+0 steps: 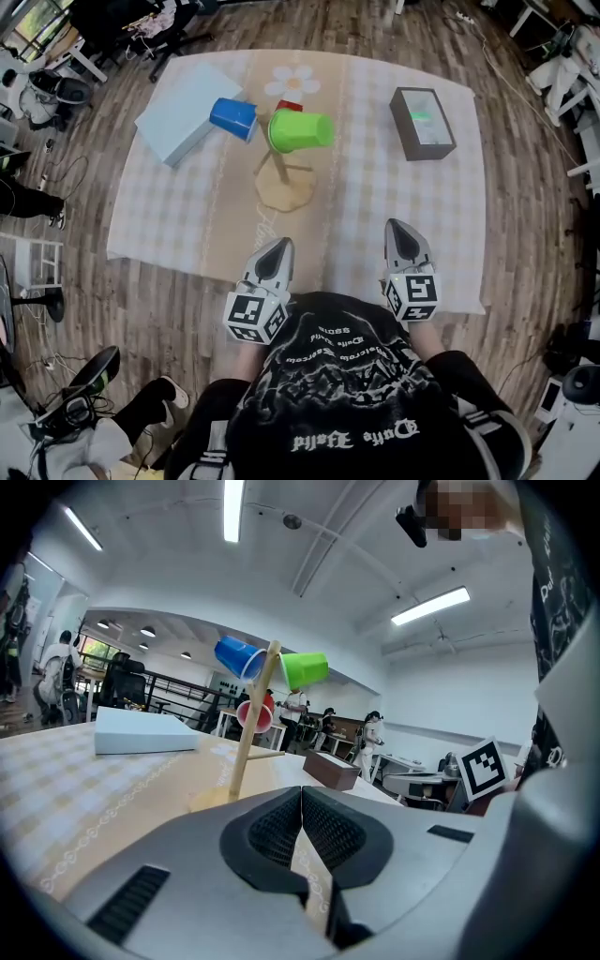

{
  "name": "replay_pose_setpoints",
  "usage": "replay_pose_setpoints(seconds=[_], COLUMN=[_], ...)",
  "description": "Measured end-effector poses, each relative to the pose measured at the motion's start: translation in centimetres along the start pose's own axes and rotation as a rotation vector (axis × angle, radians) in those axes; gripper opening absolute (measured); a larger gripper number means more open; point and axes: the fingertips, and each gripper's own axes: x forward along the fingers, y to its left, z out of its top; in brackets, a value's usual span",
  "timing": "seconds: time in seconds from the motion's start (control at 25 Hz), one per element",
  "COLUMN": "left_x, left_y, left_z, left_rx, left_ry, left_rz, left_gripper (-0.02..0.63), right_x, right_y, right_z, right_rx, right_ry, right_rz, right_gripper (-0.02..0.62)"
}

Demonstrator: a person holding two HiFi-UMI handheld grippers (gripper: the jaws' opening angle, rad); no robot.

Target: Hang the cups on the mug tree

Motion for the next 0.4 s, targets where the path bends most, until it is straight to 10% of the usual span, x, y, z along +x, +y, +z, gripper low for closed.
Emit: replay_pose_setpoints(seconds=[0.4], left_x=[-0.25], left_y=[0.29], left_z=[-0.02], left_rx=[0.011], left_ry=[0.005], left_rz=[0.010], left_gripper=[0.020], right_x=[0.35], right_y=[0.90], right_z=[0.10], right_rx=[-0.024], right_ry=[0.004], right_rz=[0.022], right_gripper=[0.008])
